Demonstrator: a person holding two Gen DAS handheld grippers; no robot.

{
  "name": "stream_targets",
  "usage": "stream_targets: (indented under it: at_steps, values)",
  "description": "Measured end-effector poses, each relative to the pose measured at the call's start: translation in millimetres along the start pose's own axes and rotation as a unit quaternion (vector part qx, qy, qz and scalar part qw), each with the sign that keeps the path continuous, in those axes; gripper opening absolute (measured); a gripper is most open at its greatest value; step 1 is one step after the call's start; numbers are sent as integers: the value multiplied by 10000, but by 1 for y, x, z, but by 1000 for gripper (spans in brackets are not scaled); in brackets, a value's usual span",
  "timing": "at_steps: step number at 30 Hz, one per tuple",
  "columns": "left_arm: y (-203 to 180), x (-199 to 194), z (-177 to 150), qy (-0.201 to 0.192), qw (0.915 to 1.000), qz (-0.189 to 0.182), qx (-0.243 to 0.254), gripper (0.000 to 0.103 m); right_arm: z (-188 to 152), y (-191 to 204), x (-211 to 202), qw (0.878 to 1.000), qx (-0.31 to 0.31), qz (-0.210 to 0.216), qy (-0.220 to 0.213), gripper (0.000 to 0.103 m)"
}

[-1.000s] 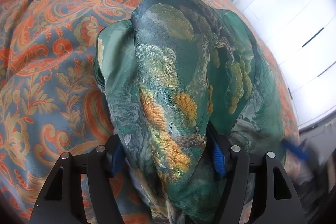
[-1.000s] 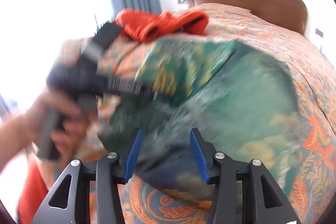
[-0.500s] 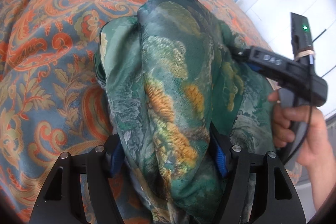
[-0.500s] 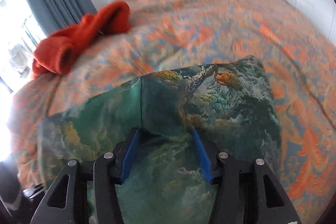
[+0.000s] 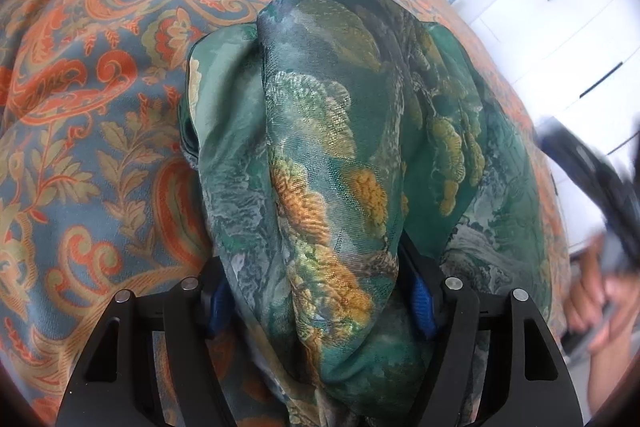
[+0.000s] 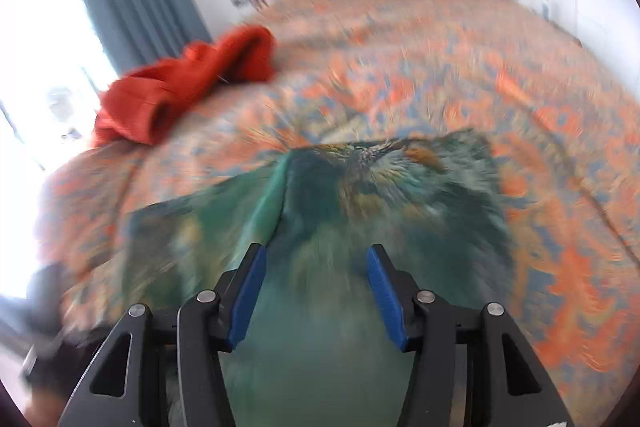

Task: Fold large clothes

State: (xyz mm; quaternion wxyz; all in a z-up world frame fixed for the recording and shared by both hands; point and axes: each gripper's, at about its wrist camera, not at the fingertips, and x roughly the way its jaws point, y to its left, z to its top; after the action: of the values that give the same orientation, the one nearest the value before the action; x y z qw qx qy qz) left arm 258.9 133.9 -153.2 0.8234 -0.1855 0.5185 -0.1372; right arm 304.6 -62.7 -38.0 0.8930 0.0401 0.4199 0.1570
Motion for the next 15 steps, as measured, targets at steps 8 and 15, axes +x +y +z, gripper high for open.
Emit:
stream_targets:
  at_steps: [8,15]
  values:
    - [3,2,4,15,10000,-35,-36,73,-97,-21,-112,9970,-636,-311,-301,54]
    - [-7,4,5,4,9998,167,106,74,-146,-38,-57,9988,-254,-192,369,61]
